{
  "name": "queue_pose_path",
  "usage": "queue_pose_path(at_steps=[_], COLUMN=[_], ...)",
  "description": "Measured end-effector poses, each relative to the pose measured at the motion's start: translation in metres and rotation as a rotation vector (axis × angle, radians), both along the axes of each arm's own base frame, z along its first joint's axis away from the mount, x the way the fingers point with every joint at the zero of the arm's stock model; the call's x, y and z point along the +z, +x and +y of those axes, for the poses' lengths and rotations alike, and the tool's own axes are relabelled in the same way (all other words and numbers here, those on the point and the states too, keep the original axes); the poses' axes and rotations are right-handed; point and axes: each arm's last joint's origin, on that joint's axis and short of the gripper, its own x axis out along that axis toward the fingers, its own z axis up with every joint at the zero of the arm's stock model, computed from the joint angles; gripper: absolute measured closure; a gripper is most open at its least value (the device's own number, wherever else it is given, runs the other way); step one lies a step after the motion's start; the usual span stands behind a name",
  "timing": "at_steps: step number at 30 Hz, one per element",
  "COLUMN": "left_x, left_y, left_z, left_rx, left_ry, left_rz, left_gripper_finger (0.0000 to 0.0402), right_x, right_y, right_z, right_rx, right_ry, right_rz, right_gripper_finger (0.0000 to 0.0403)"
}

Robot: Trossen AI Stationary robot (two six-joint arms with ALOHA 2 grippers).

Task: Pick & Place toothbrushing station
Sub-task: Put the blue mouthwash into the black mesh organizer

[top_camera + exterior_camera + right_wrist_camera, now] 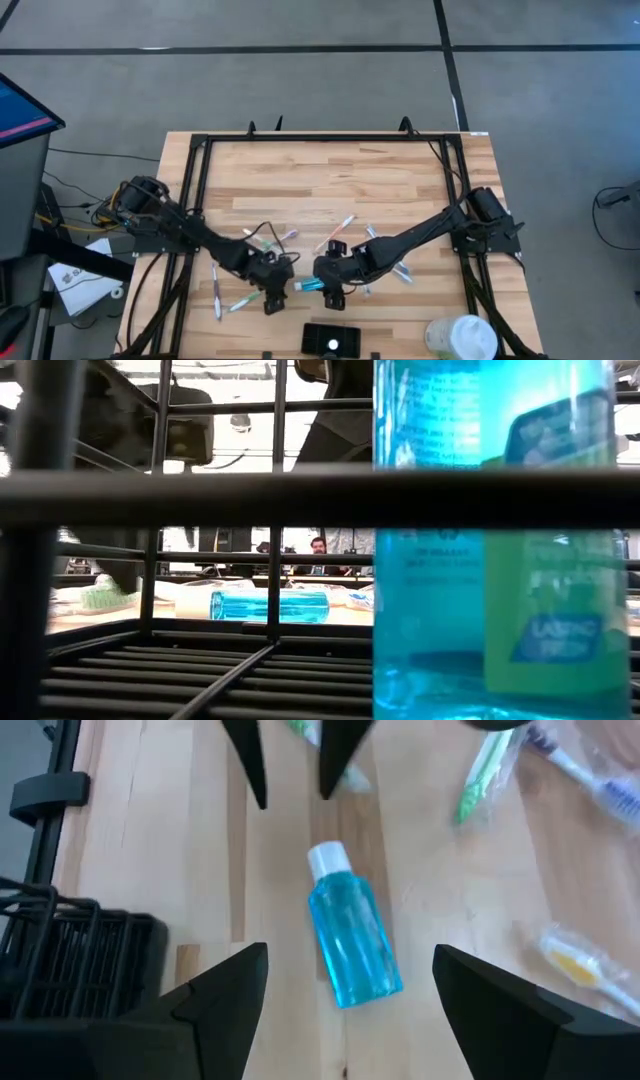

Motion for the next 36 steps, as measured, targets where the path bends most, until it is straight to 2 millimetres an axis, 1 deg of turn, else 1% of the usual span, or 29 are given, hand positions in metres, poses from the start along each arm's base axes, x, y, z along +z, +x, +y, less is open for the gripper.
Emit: queue_pose_path(at_steps=[4, 7, 9, 15, 21, 25, 31, 36], left_x=[0.0, 0.001, -0.003, -0.021, -0.023, -0.02, -0.031, -0.035], left_y=[-0.005, -0.005, -0.001, 0.01, 0.021, 0.028, 0.041, 0.05], left_z=[-0.012, -0.013, -0.009, 0.004, 0.012, 0.019, 0.036, 0.043], left_rx=[0.01, 0.037, 0.055, 0.085, 0.055, 0.041, 0.036, 0.03], left_ry=[0.019, 0.045, 0.051, 0.036, 0.003, -0.012, -0.044, -0.076], left_rz=[-0.05, -0.083, -0.078, -0.011, -0.057, -0.101, -0.1, -0.143], left_gripper_finger=[0.0259, 0.0279, 0.0294, 0.0338, 0.0376, 0.039, 0.0394, 0.0394], right_x=[0.0, 0.0, 0.0, 0.0, -0.001, -0.001, -0.004, -0.005], right_y=[0.002, 0.002, 0.003, 0.005, 0.003, 0.001, -0.004, -0.005], right_z=[-0.003, -0.004, -0.007, -0.014, -0.01, -0.006, -0.006, -0.006], right_rx=[0.022, 0.046, 0.045, 0.017, 0.012, 0.023, 0.015, 0.025], right_ry=[-0.004, -0.009, -0.011, -0.007, 0.0, -0.002, -0.001, 0.012], right_rz=[-0.004, -0.003, -0.003, 0.005, 0.022, 0.026, 0.077, 0.096], right_gripper_finger=[0.0127, 0.0127, 0.0127, 0.0127, 0.0127, 0.0127, 0.0127, 0.0127])
